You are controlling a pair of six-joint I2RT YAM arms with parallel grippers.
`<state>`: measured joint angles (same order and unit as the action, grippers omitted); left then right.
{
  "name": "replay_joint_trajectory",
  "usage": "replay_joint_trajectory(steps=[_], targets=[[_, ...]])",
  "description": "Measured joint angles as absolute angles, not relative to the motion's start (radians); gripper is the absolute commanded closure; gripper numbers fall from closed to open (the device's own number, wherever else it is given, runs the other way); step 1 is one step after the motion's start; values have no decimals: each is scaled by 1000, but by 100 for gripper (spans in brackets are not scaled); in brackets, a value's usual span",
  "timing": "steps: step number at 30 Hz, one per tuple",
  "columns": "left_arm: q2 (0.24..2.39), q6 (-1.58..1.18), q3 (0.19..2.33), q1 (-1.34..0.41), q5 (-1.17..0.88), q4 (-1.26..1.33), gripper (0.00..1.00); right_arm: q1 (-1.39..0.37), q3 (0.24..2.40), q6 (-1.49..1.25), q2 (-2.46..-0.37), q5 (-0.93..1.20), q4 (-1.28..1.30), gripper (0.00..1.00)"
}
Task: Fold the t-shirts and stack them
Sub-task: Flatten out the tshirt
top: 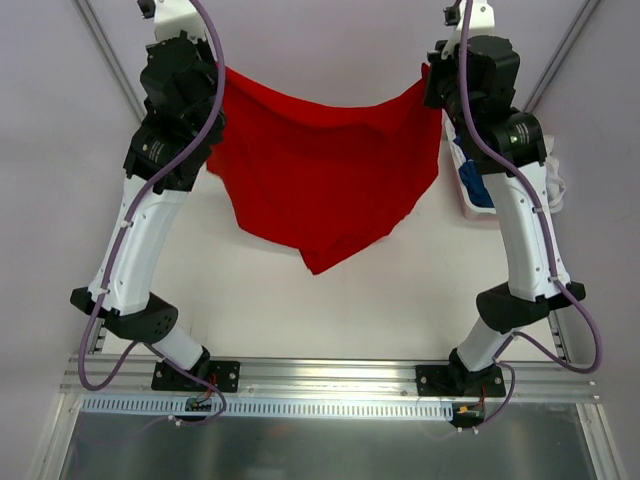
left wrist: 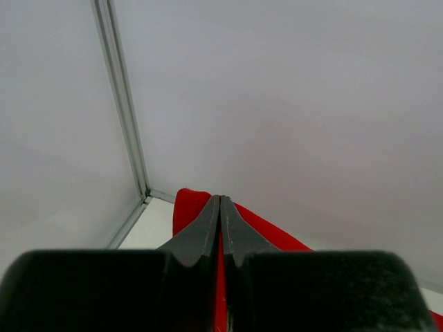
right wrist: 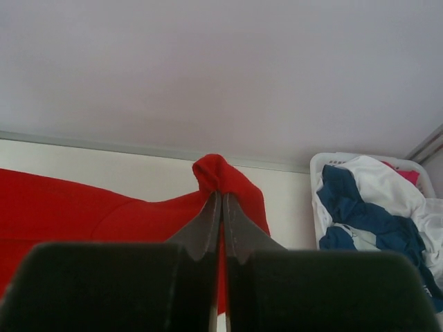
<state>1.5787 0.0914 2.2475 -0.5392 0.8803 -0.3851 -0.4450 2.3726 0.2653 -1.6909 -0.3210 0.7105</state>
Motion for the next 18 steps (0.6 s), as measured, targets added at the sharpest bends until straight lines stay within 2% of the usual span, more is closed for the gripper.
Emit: replay_joint_trajectory(steps=[11, 18], targets=[[1612, -55, 2283, -225, 683, -442, 100, -294, 2399, 275, -1719, -319, 615, 100], [1626, -149, 2271, -115, 543, -470, 100, -294, 2257, 337, -1628, -308, 417, 100]])
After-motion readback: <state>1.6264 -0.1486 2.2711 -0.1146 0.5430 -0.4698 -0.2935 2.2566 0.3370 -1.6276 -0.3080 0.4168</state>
